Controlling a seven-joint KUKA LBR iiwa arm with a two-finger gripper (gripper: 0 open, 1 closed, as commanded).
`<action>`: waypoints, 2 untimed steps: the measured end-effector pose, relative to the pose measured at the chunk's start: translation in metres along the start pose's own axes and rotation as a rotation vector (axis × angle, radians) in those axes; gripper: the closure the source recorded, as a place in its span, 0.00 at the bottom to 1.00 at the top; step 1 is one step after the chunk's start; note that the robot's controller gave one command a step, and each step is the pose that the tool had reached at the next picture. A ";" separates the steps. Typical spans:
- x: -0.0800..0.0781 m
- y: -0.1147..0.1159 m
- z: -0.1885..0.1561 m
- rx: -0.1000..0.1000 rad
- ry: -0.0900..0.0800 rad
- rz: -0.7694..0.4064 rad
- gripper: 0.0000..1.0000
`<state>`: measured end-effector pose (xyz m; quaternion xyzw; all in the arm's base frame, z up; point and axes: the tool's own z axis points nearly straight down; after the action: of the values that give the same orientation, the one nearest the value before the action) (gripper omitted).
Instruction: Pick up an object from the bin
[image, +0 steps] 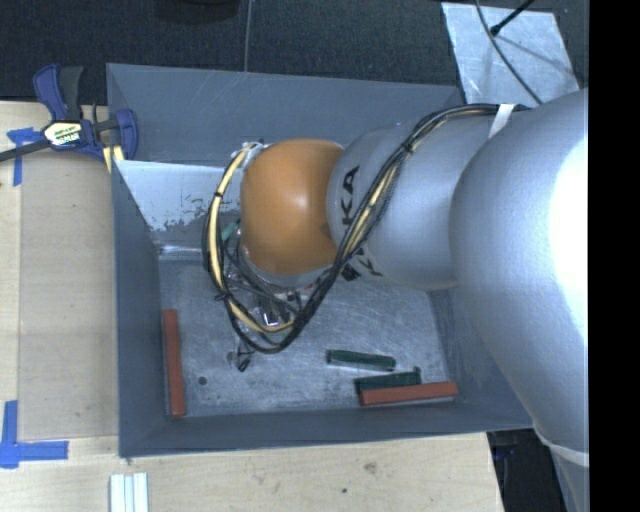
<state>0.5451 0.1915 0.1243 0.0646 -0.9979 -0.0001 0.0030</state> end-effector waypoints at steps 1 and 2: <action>0.038 -0.074 0.057 0.004 0.000 -0.114 0.00; 0.019 -0.173 0.023 0.007 -0.013 -0.218 0.00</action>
Offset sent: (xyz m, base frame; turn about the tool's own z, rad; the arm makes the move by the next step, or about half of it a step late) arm -0.0268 -0.0738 -0.0543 -0.1186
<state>0.5486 0.0173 0.1014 0.1728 -0.9849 0.0026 -0.0035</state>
